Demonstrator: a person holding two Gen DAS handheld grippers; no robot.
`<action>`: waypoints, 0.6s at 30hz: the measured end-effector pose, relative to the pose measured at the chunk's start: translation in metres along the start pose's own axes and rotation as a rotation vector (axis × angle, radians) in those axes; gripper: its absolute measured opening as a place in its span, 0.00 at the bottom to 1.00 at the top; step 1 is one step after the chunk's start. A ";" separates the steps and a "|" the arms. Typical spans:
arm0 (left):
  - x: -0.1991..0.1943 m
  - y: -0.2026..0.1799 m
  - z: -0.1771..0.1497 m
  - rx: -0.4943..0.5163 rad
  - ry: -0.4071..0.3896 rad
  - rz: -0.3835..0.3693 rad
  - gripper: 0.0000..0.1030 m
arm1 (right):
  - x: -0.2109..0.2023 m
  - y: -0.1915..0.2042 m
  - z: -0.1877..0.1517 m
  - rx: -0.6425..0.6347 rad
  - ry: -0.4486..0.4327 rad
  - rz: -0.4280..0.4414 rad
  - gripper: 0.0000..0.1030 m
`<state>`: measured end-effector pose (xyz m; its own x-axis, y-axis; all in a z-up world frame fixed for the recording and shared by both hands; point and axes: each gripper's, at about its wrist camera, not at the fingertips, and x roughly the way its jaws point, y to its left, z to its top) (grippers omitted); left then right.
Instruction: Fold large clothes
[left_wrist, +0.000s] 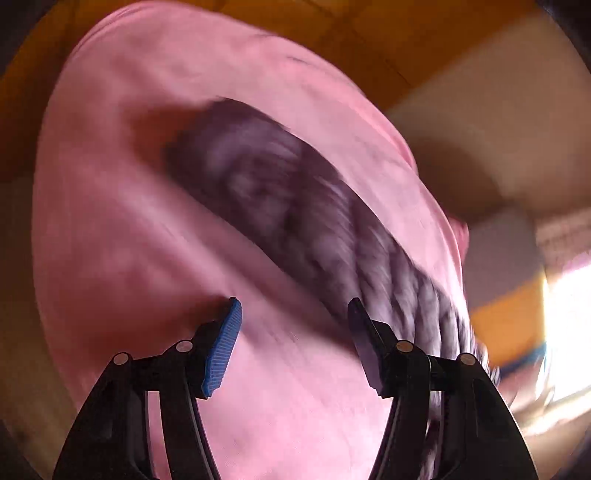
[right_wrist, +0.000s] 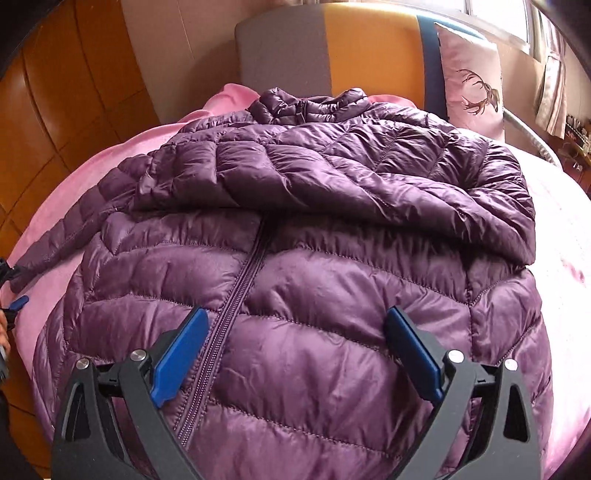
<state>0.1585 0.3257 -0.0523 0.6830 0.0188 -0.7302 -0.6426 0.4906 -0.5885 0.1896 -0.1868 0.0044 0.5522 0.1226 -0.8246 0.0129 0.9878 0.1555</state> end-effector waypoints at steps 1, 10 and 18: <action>0.004 0.008 0.010 -0.051 0.003 -0.030 0.56 | 0.002 0.000 -0.001 0.005 0.002 0.002 0.94; 0.006 -0.016 0.045 -0.009 -0.041 -0.087 0.07 | 0.007 -0.003 -0.007 0.020 0.006 0.010 0.95; -0.064 -0.170 -0.065 0.642 -0.070 -0.399 0.07 | 0.007 -0.005 -0.007 0.031 0.002 0.024 0.95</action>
<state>0.2011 0.1845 0.0720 0.8557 -0.2218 -0.4676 -0.0285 0.8820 -0.4704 0.1878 -0.1899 -0.0062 0.5514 0.1461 -0.8214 0.0256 0.9811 0.1917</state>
